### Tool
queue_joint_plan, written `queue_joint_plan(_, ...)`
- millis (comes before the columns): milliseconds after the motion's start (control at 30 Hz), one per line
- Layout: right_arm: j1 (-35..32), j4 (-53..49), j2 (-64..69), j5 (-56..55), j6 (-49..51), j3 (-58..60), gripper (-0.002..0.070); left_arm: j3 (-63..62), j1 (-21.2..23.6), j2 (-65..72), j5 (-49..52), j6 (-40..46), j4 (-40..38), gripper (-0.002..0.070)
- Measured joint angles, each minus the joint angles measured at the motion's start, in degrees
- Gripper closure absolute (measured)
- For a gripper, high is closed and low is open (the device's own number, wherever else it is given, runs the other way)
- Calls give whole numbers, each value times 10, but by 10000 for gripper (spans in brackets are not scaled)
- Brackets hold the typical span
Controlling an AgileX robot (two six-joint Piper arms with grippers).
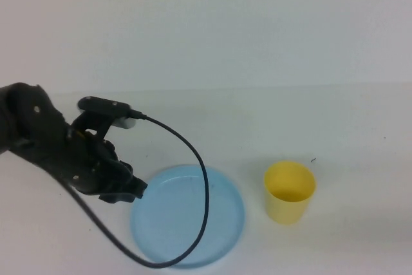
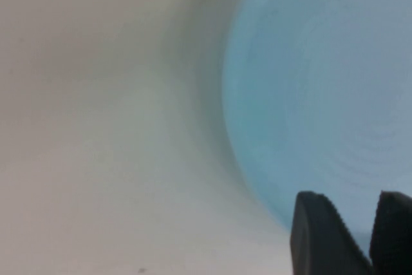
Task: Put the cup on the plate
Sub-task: Pick up the plate from the table
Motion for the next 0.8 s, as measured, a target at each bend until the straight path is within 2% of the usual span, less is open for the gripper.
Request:
queue_joint_plan(100,0,0,0,13,5,0,232,-27,-5,38,10,-63,53,451)
queue_joint_plan(267,0,1,0,31,4,0,227,-77,-5,89,38,-54,52,284)
queue_joint_plan(333,0,1,0,35,4,0,227,-87,-9,104,38,-54,50,252)
queue_joint_plan(667,0,1,0,38,5,-1,227,-99,-14,165,32,-54,50,270)
queue_joint_plan(733,0,1,0,38,5,-1,234,-99,-14,172,31,-54,47,317)
queue_joint_plan(800,0,1,0,38,6,-1,240,-99,-14,176,31,-54,47,406)
